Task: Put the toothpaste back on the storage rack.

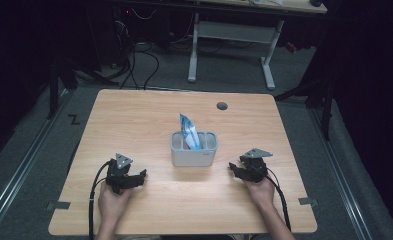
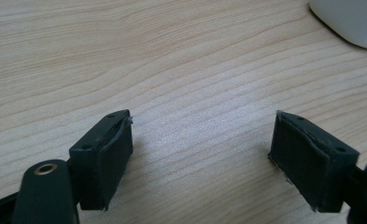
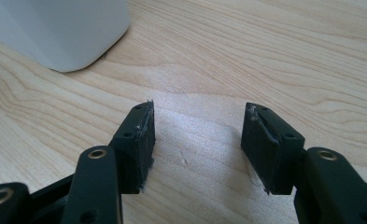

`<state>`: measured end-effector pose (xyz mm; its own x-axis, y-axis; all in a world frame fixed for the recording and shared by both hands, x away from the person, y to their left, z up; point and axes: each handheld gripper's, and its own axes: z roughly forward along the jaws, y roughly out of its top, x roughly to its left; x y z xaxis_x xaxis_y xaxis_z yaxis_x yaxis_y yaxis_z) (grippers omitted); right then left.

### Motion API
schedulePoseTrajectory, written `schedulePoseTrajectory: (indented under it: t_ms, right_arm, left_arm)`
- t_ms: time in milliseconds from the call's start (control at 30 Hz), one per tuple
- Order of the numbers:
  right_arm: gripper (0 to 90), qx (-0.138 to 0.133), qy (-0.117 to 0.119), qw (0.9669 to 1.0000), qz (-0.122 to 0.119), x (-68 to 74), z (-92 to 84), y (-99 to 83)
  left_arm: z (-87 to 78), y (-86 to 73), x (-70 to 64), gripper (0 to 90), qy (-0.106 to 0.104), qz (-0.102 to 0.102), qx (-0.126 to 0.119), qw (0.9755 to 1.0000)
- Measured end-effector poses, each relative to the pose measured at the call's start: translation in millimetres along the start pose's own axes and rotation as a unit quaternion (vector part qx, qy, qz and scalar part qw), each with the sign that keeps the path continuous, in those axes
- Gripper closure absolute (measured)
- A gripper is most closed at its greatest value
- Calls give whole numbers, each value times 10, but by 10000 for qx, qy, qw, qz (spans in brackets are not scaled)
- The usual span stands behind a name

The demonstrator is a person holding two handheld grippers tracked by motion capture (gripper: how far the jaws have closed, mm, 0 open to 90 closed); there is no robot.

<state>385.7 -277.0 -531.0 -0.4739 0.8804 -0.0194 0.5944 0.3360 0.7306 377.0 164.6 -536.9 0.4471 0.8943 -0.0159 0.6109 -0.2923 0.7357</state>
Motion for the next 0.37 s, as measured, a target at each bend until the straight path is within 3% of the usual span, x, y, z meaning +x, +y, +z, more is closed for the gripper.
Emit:
schedulePoseTrajectory:
  t_ms: [367]
  right_arm:
    - [426,9,8,10000,-3,0,2,1]
  left_arm:
    - [0,0,0,214,0,1,0,10000]
